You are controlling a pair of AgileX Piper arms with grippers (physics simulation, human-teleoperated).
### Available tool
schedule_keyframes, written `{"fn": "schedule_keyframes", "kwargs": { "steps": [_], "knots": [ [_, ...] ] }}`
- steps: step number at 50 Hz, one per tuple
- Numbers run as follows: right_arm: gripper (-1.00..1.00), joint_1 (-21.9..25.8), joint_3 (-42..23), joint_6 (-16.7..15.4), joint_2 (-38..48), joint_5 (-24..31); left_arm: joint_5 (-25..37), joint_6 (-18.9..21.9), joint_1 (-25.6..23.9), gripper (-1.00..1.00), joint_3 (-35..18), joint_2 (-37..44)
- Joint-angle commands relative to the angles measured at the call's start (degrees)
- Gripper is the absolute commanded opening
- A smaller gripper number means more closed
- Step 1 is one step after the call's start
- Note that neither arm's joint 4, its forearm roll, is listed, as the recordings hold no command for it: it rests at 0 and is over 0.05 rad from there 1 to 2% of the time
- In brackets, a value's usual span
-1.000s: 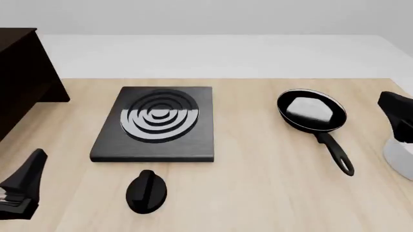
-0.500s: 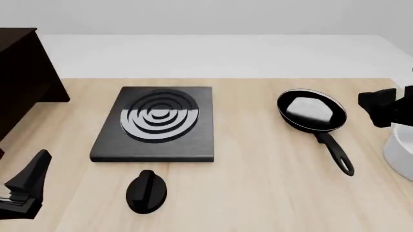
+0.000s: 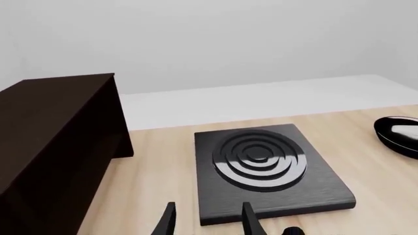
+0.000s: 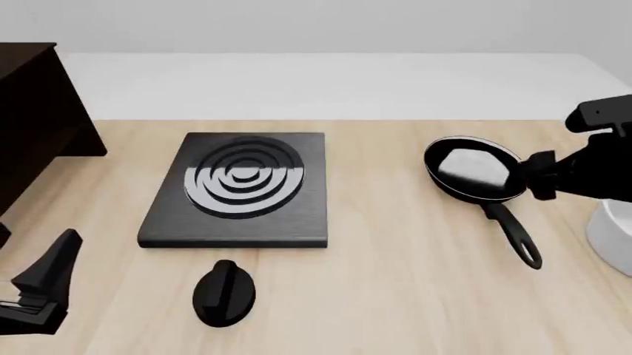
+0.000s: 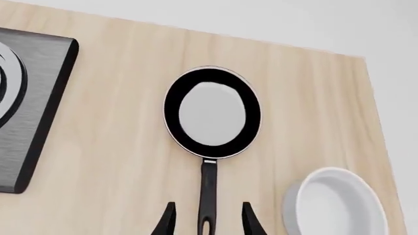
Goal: Put the frying pan on the cabinet shelf.
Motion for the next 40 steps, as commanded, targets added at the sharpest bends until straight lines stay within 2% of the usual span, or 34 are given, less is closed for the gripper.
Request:
{"fn": "schedule_keyframes", "kwargs": {
  "steps": [1, 17, 40],
  "knots": [
    [1.0, -0.09, 0.84, -0.53, 6.13, -3.73, -0.38, 0.09, -0.14, 1.0, 0.0, 0.83],
    [1.0, -1.49, 4.54, -0.87, 11.87, -10.53, -1.14, -0.02, -0.43, 1.0, 0.02, 2.23],
    [1.0, -1.7, 6.8, -0.3, 17.59, -16.11, -1.63, 0.29, -0.97, 1.0, 0.01, 3.37]
  ]
}}
